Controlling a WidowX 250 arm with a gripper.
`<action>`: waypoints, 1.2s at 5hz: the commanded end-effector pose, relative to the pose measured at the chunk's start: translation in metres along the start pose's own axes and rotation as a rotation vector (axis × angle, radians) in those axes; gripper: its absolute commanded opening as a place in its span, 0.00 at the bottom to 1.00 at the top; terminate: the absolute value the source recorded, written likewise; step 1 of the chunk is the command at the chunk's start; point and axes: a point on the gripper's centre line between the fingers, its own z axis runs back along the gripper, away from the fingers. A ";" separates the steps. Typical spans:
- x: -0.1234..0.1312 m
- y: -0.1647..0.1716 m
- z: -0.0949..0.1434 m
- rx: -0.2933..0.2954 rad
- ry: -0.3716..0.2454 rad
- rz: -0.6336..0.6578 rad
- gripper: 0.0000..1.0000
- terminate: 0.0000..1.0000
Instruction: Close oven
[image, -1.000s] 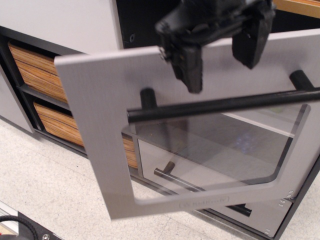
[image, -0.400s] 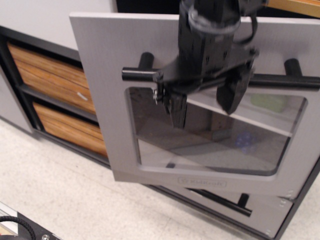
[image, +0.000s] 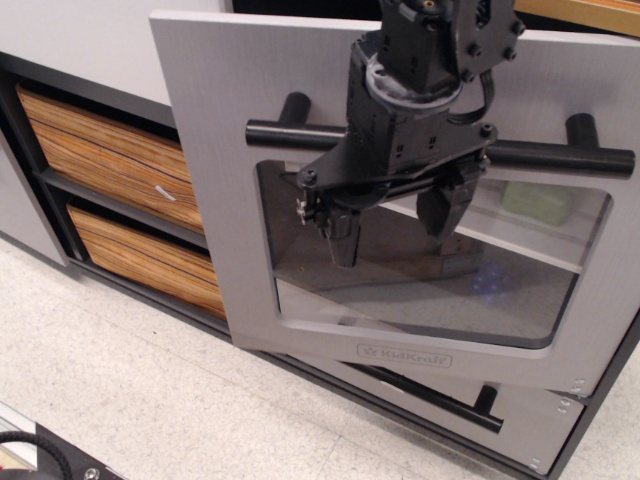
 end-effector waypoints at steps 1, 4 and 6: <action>0.033 -0.017 0.027 -0.081 -0.036 0.088 1.00 0.00; 0.034 -0.010 0.036 -0.111 -0.043 0.072 1.00 0.00; 0.025 0.000 0.037 -0.098 -0.029 0.039 1.00 0.00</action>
